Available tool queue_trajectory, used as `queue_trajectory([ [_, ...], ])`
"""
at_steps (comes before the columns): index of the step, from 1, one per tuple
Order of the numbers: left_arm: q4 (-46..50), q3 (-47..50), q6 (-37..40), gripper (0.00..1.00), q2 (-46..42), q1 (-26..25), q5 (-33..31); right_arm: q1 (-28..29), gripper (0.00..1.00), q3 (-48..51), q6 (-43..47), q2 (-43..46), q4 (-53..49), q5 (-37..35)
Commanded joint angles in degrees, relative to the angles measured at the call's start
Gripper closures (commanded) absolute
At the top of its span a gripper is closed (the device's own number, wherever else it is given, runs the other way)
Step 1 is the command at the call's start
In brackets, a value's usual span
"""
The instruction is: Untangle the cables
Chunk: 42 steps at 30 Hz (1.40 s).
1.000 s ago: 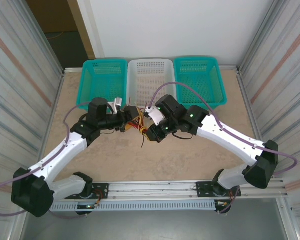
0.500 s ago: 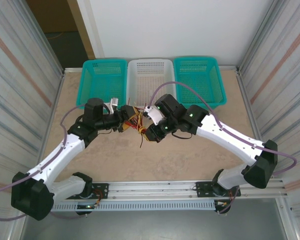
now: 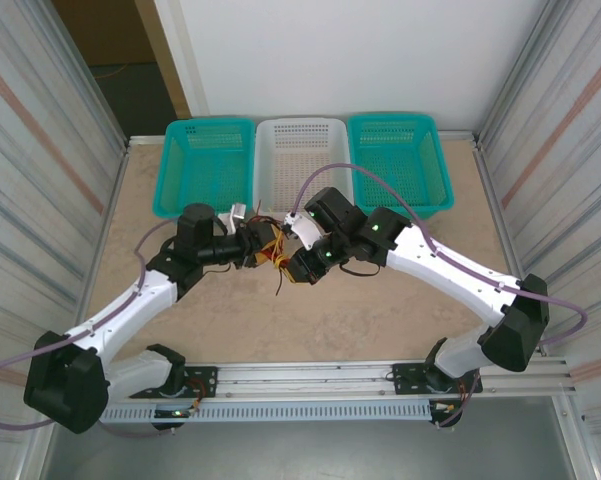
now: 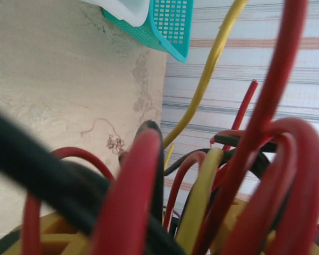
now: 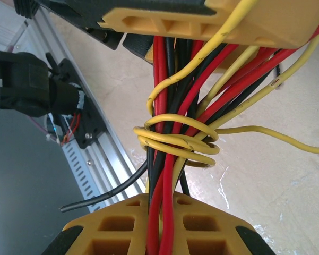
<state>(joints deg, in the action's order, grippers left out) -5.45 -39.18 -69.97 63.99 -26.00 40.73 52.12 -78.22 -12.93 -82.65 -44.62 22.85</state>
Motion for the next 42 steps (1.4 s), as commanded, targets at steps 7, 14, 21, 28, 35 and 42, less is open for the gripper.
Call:
queue_trajectory([
  [7,-10.4,1.8,-2.0,0.8,0.6,-0.4,4.2,0.2,0.95,-1.6,1.1,0.8,2.4,0.7],
  [14,-11.8,2.1,0.9,0.99,-2.2,0.7,1.1,-1.0,0.61,-1.0,0.0,4.1,1.4,-8.1],
  [21,-8.8,-1.2,6.7,1.0,-2.4,1.7,-0.6,-4.3,0.17,2.3,-6.4,13.9,2.7,-22.7],
  [28,-11.4,-2.0,10.3,1.0,-2.5,1.7,1.3,-9.9,0.26,8.7,-17.1,19.2,13.4,-15.8],
  [35,-10.3,-4.8,14.0,1.0,-2.2,1.6,5.0,-12.4,0.38,5.3,-20.4,12.8,15.6,1.7],
  [42,-18.8,-4.3,13.6,1.0,-3.2,1.3,8.6,-13.8,0.47,5.2,-23.2,12.1,17.8,6.9],
])
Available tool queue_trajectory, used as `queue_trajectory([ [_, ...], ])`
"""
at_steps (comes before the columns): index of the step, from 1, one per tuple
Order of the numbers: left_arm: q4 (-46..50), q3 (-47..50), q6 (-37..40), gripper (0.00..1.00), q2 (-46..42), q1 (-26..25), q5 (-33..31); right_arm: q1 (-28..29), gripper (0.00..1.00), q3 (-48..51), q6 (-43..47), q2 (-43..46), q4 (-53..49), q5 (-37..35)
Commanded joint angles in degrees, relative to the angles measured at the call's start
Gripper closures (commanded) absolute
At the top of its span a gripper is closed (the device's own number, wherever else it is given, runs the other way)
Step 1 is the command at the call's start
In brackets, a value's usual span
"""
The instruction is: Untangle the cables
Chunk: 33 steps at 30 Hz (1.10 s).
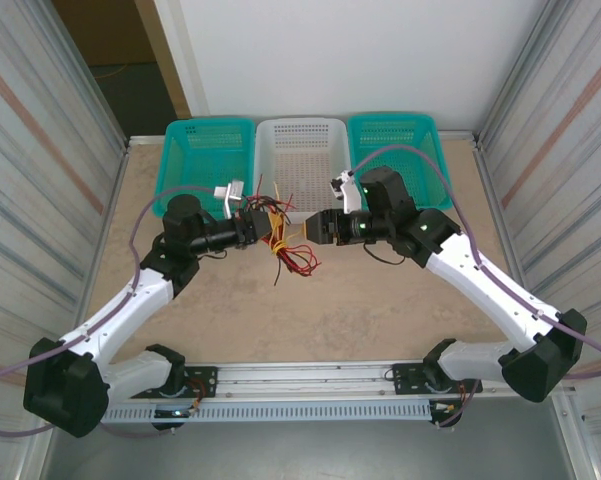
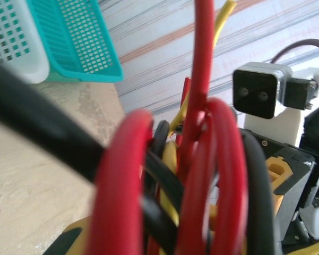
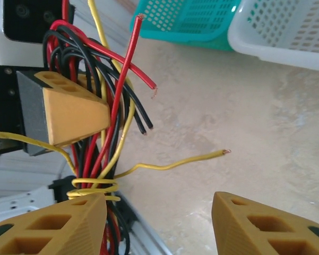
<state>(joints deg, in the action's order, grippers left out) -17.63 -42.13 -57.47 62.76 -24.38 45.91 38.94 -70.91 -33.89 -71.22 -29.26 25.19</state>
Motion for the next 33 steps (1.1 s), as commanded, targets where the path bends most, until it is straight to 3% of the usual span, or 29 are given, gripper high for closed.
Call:
queue_trajectory([
  [1,-8.3,-1.0,0.5,1.0,-2.0,-0.4,3.6,-1.0,0.47,-1.9,-2.5,0.8,2.4,5.0],
  [7,-19.2,-0.1,-3.7,1.0,-1.1,-0.9,6.8,-4.1,0.53,1.8,-5.2,3.6,5.7,8.7],
  [15,-20.7,-1.4,-3.0,1.0,-1.1,-2.6,8.2,-5.8,0.63,3.1,-7.6,5.0,9.5,12.0],
  [19,-20.3,-2.0,-3.0,1.0,-1.0,-3.3,8.2,-6.2,0.77,3.6,-8.3,5.5,11.5,13.7],
  [23,-20.8,-2.8,-3.6,1.0,-1.2,-3.5,7.4,-6.2,1.0,4.1,-8.4,6.3,12.9,15.3],
  [30,-23.4,-4.7,-5.9,1.0,-0.4,-4.6,5.7,-7.2,0.98,4.9,-8.9,7.4,13.3,14.1],
  [33,-23.4,-4.9,-5.9,1.0,-0.2,-4.9,5.7,-8.3,0.61,4.9,-9.1,7.5,11.9,13.8],
])
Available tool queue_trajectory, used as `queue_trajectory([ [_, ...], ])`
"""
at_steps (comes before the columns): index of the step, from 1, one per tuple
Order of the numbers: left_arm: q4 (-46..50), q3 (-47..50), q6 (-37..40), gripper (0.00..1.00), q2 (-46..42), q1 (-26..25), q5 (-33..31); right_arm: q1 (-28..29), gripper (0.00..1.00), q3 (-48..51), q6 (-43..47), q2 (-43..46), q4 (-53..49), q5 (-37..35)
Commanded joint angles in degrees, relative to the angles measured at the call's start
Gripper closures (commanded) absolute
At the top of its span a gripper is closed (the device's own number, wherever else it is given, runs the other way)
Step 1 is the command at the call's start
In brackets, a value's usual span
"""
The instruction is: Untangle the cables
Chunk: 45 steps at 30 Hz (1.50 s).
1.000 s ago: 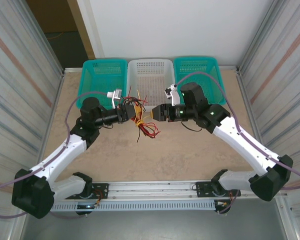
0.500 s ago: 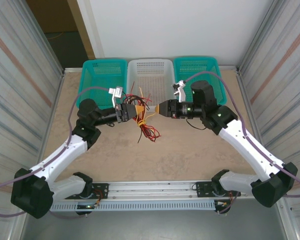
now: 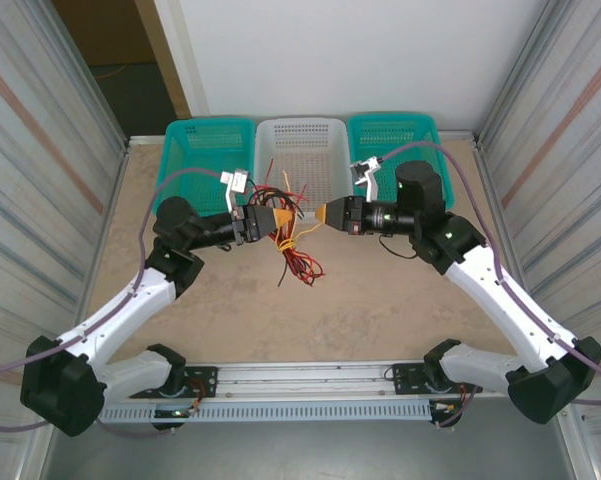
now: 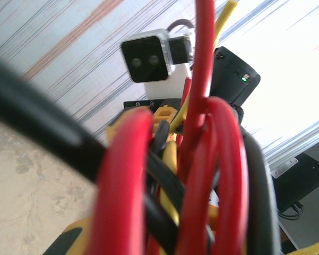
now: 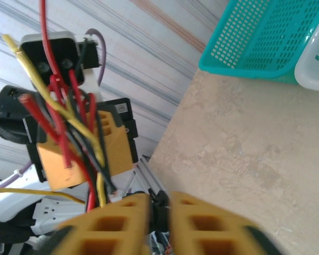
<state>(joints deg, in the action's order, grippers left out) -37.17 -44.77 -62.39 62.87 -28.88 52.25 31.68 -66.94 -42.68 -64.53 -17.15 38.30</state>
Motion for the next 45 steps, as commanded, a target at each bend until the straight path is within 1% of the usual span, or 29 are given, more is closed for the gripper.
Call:
queue_trajectory([
  [1,-4.0,-2.2,-1.1,1.0,-0.3,-0.4,-0.7,-1.4,0.54,1.3,-0.3,1.0,-0.2,1.1],
  [2,-4.0,-2.1,-1.0,1.0,-0.3,-0.4,-0.5,-1.7,0.48,1.5,-0.2,1.3,-0.1,1.5],
  [3,-3.9,-2.0,-0.9,1.0,-0.4,-0.4,-0.3,-1.9,0.37,1.6,-0.2,1.6,-0.2,2.0],
  [6,-3.4,-1.8,-0.6,1.0,-0.6,-0.4,-0.5,-1.8,0.35,1.9,0.5,2.4,-0.9,4.4],
  [7,-3.3,-1.9,-0.5,1.0,-0.6,-0.4,-0.5,-1.8,0.37,2.0,0.6,2.6,-1.0,5.2],
  [10,-3.3,-2.0,-0.5,1.0,-0.3,-0.4,-0.5,-1.3,0.54,2.7,0.6,3.2,-0.5,6.8],
  [13,-3.5,-2.2,-0.8,1.0,0.2,-0.4,-0.3,-0.6,0.74,2.9,1.1,3.3,-0.8,6.1],
  [14,-3.7,-2.3,-0.9,1.0,0.4,-0.4,-0.1,-0.5,0.8,3.0,1.0,3.2,-0.5,6.1],
  [16,-3.8,-2.3,-1.0,1.0,0.6,-0.4,0.1,-0.4,0.88,3.1,1.1,2.9,0.0,5.8],
  [18,-3.8,-2.3,-1.1,1.0,0.7,-0.5,0.1,-0.2,1.0,3.3,1.1,2.6,1.1,6.3],
  [21,-5.9,-2.2,-2.7,1.0,0.8,-0.5,-1.4,-0.1,1.0,4.3,0.8,2.4,2.9,5.9],
  [23,-10.2,-2.5,-5.6,1.0,1.2,-0.5,-4.0,-0.2,1.0,5.9,0.3,2.1,5.1,4.6],
  [25,-14.4,-2.7,-7.6,1.0,1.9,-1.0,-8.3,-0.4,1.0,8.8,-2.3,1.4,10.2,3.5],
  [27,-14.6,-3.3,-7.2,1.0,2.0,-2.2,-14.3,-0.3,1.0,12.5,-7.7,0.3,18.5,2.8],
  [28,-13.6,-3.4,-6.1,1.0,1.5,-2.9,-18.2,0.0,1.0,14.5,-11.1,-0.4,24.2,2.5],
  [29,-12.4,-3.2,-4.4,1.0,0.9,-3.8,-23.4,0.7,1.0,16.3,-14.0,-0.9,29.1,1.6],
  [31,-8.7,-2.7,0.2,1.0,-0.8,-5.9,-33.9,2.9,1.0,18.7,-17.4,-1.3,35.1,-1.0],
  [32,-4.7,-3.0,3.3,1.0,-1.8,-7.1,-39.6,4.6,1.0,19.4,-17.8,-1.2,36.3,-3.0],
  [33,-1.3,-3.5,6.5,1.0,-2.2,-8.0,-43.3,6.1,1.0,19.8,-17.9,-0.9,36.7,-5.0],
  [34,1.0,-4.2,9.8,1.0,-2.1,-9.1,-47.6,7.9,1.0,20.6,-17.9,-0.4,36.9,-7.8],
  [35,1.0,-4.5,11.5,1.0,-1.7,-9.6,-50.3,9.5,1.0,21.7,-18.3,0.4,37.0,-10.9],
  [37,-1.0,-4.3,11.6,1.0,-0.1,-9.7,-54.9,12.2,1.0,24.8,-20.0,2.7,38.4,-17.1],
  [39,-2.1,-4.1,12.0,1.0,1.2,-9.7,-59.4,14.2,1.0,28.1,-22.3,5.0,40.3,-21.3],
  [41,-1.0,-5.3,15.3,1.0,2.2,-9.8,-62.5,16.5,1.0,30.5,-23.6,7.5,40.8,-24.9],
  [45,2.1,-5.5,21.1,1.0,3.0,-10.7,-71.2,21.1,1.0,31.1,-22.7,13.5,35.4,-31.3],
])
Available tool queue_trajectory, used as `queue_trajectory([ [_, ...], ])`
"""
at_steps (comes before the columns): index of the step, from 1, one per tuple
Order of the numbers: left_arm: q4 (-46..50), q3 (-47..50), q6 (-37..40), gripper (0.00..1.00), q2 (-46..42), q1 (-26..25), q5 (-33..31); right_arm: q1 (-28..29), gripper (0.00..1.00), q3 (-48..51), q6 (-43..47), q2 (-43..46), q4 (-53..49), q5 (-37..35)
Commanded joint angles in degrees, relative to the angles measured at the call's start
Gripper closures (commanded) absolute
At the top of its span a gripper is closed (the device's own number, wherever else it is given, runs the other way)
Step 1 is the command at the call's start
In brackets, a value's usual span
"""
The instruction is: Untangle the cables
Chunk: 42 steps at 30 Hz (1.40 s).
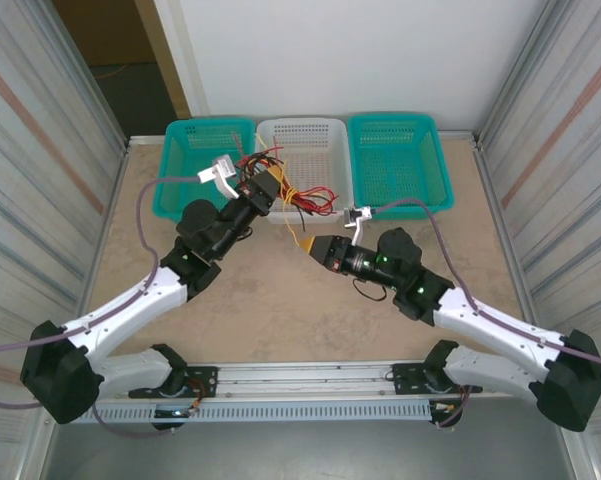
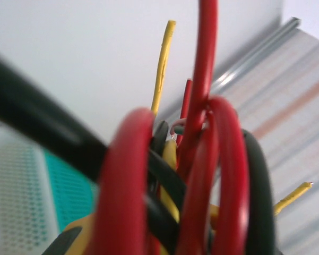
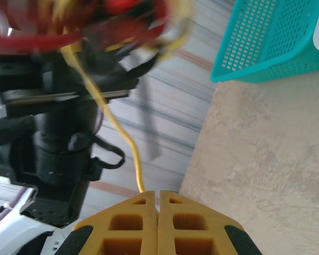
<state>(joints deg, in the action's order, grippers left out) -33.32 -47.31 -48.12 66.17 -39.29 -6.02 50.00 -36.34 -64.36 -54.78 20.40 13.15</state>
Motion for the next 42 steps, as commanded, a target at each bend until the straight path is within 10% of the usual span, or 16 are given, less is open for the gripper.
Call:
queue_trajectory([
  [1,-1.4,-2.6,8.1,1.0,-0.4,-0.4,-14.9,3.5,1.0,0.3,-0.8,5.0,-3.4,-7.2],
  [9,3.6,1.7,9.9,1.0,-1.0,-0.4,-12.9,4.8,1.0,-12.0,8.3,8.3,-20.1,-10.4],
  [19,2.4,6.9,4.2,1.0,-7.6,1.4,22.8,-20.0,1.0,-44.3,21.1,-11.3,-46.4,7.2],
  [32,-0.2,3.4,-8.1,1.0,-13.0,9.5,41.6,-28.4,1.0,-29.6,12.5,-15.6,-37.3,17.9],
  [42,18.8,-4.4,-14.1,1.0,-6.6,13.7,41.8,-28.8,0.13,-32.7,31.1,0.2,-52.4,13.4],
])
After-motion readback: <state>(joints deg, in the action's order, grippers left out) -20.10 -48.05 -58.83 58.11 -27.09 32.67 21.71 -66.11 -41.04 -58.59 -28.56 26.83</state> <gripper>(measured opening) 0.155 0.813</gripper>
